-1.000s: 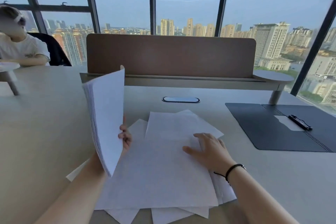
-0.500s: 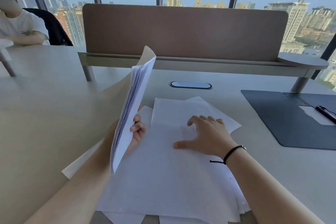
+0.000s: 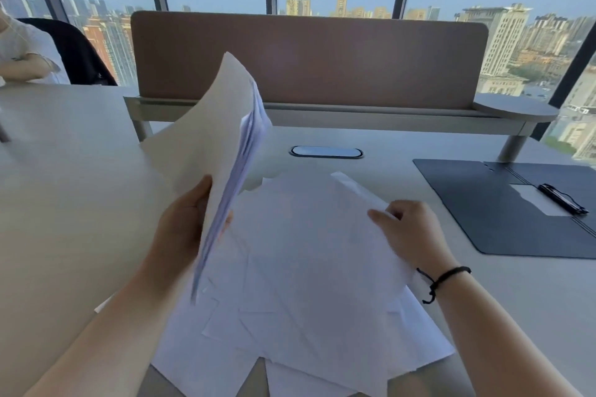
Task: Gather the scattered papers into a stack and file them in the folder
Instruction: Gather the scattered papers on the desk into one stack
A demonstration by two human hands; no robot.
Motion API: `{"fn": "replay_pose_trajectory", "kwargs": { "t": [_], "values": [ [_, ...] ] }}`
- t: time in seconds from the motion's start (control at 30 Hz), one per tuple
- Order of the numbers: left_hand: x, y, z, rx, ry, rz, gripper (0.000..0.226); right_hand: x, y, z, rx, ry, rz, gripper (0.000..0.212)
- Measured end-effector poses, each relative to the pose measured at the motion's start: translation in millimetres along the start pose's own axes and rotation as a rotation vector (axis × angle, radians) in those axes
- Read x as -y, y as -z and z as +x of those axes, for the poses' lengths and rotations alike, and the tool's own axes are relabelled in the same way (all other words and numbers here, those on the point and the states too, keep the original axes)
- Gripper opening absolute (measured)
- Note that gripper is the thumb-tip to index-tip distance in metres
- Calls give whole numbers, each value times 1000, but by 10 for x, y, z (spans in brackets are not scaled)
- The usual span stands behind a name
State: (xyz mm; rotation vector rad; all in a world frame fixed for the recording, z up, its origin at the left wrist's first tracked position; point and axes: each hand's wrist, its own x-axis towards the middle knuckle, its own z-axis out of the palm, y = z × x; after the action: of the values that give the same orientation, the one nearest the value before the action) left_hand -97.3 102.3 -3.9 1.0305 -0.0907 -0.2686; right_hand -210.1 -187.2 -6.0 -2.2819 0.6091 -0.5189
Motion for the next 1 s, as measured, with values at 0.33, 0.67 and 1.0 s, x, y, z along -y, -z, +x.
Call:
{"fn": "replay_pose_trajectory", "kwargs": {
  "t": [0.33,0.67,1.0],
  "values": [
    [-84,195,88,-346,-4,398,33,-86,64,-126,362,15,-91,60],
    [-152,343,105,-239,83,559,40,80,292,-111,228,-504,683,41],
    [-155,341,37,-173,131,779,48,-2,32,-75,114,-634,1054,37]
  ]
}}
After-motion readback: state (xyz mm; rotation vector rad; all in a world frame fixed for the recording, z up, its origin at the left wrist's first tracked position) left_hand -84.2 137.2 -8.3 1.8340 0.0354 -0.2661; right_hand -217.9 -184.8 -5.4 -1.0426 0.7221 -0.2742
